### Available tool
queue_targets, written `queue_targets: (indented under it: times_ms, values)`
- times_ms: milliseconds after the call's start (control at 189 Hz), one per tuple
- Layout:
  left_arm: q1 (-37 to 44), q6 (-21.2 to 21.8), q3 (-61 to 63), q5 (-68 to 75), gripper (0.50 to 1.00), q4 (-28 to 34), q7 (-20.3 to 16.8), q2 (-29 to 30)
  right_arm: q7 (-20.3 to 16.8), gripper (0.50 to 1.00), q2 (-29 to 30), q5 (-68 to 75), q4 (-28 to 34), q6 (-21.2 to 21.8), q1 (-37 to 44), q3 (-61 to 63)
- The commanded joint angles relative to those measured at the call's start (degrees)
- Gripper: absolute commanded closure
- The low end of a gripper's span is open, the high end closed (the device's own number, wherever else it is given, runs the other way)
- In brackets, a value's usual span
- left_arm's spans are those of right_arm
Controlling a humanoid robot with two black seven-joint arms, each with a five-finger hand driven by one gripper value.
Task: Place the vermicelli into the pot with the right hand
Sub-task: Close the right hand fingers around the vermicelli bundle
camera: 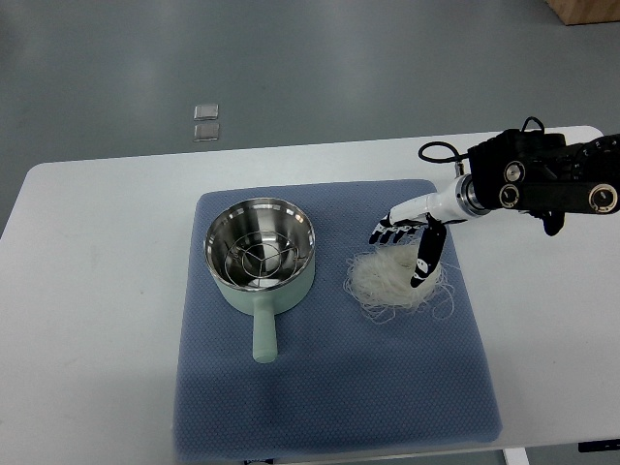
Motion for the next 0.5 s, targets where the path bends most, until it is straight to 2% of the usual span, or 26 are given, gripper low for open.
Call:
queue_targets:
  times_ms: [0,201,264,338,354,359,364,370,375,380,385,391,396,401,406,412,417,422,428,433,438,496]
  values:
    - [0.0,0.1,0.0,0.0,0.5,0.1,0.0,0.0,0.0,0.574,-0.4,0.0,0.4,-0.1,-0.8,0.0]
    - [0.1,0.0,0.0,0.0,0.5,0.0,0.0,0.0,0.3,0.579,-0.4,-0.1,0.8,-3.2,-3.3,-0.1]
    - [0.1,0.0,0.0,0.0,0.5,0.0,0.0,0.0,0.9,0.605,-0.3,-0.2,0.8,-4.6,-4.0,-0.1]
    - [0.1,0.1,0.0,0.0,0.5,0.1,0.0,0.0,2.6,0.728,-0.1,-0.3,0.8,-6.2,-4.8,-0.1]
    - [0.1,0.1,0.0,0.0,0.5,0.1,0.0,0.0,2.7,0.779,-0.1,-0.3,0.8,-6.6,-4.9,-0.1]
    - [0.1,0.1,0.0,0.0,0.5,0.1,0.0,0.0,2.7,0.779,-0.1,-0.3,0.8,-6.6,-4.9,-0.1]
    - [0.1,0.1,0.0,0.0,0.5,0.1,0.0,0.0,2.8,0.805,-0.1,-0.3,0.8,-6.7,-5.0,-0.2]
    - [0.1,0.1,0.0,0.0,0.5,0.1,0.0,0.0,2.8,0.805,-0.1,-0.3,0.8,-6.7,-5.0,-0.2]
    - [0.1,0.1,0.0,0.0,0.5,0.1,0.0,0.0,2.9,0.832,-0.1,-0.3,0.8,-6.9,-5.0,-0.2]
    - [0.1,0.1,0.0,0.0,0.5,0.1,0.0,0.0,2.9,0.832,-0.1,-0.4,0.8,-6.9,-5.0,-0.2]
    - [0.1,0.1,0.0,0.0,0.5,0.1,0.0,0.0,2.9,0.862,-0.1,-0.4,0.8,-6.9,-5.0,-0.2]
    - [0.1,0.1,0.0,0.0,0.5,0.1,0.0,0.0,2.9,0.863,-0.1,-0.4,0.8,-6.9,-5.0,-0.2]
    - [0.1,0.1,0.0,0.0,0.5,0.1,0.0,0.0,2.9,0.893,-0.1,-0.5,0.8,-7.0,-5.1,-0.2]
    - [0.1,0.1,0.0,0.0,0.5,0.1,0.0,0.0,2.9,0.893,-0.1,-0.5,0.8,-7.0,-5.1,-0.2]
    - [0.1,0.1,0.0,0.0,0.5,0.1,0.0,0.0,2.9,0.924,-0.1,-0.7,0.8,-7.1,-5.2,-0.2]
    - [0.1,0.1,0.0,0.0,0.5,0.1,0.0,0.0,2.9,0.924,-0.1,-0.7,0.8,-7.1,-5.2,-0.2]
    - [0.1,0.1,0.0,0.0,0.5,0.1,0.0,0.0,3.0,0.95,-0.1,-0.9,0.8,-7.3,-5.3,-0.2]
    - [0.1,0.1,0.0,0.0,0.5,0.1,0.0,0.0,3.0,0.951,-0.1,-0.9,0.8,-7.3,-5.3,-0.2]
    - [0.0,0.1,0.0,0.0,0.5,0.1,0.0,0.0,3.0,0.979,-0.1,-1.1,0.8,-7.4,-5.5,-0.2]
    - [0.0,0.1,0.0,0.0,0.5,0.1,0.0,0.0,3.0,0.979,-0.1,-1.1,0.8,-7.4,-5.5,-0.2]
    - [0.1,0.1,0.0,0.0,0.5,0.1,0.0,0.0,3.0,1.0,-0.1,-1.3,0.8,-7.5,-5.7,-0.2]
    - [0.1,0.1,0.0,0.0,0.5,0.1,0.0,0.0,3.1,1.0,-0.1,-2.8,0.8,-8.3,-6.4,-0.2]
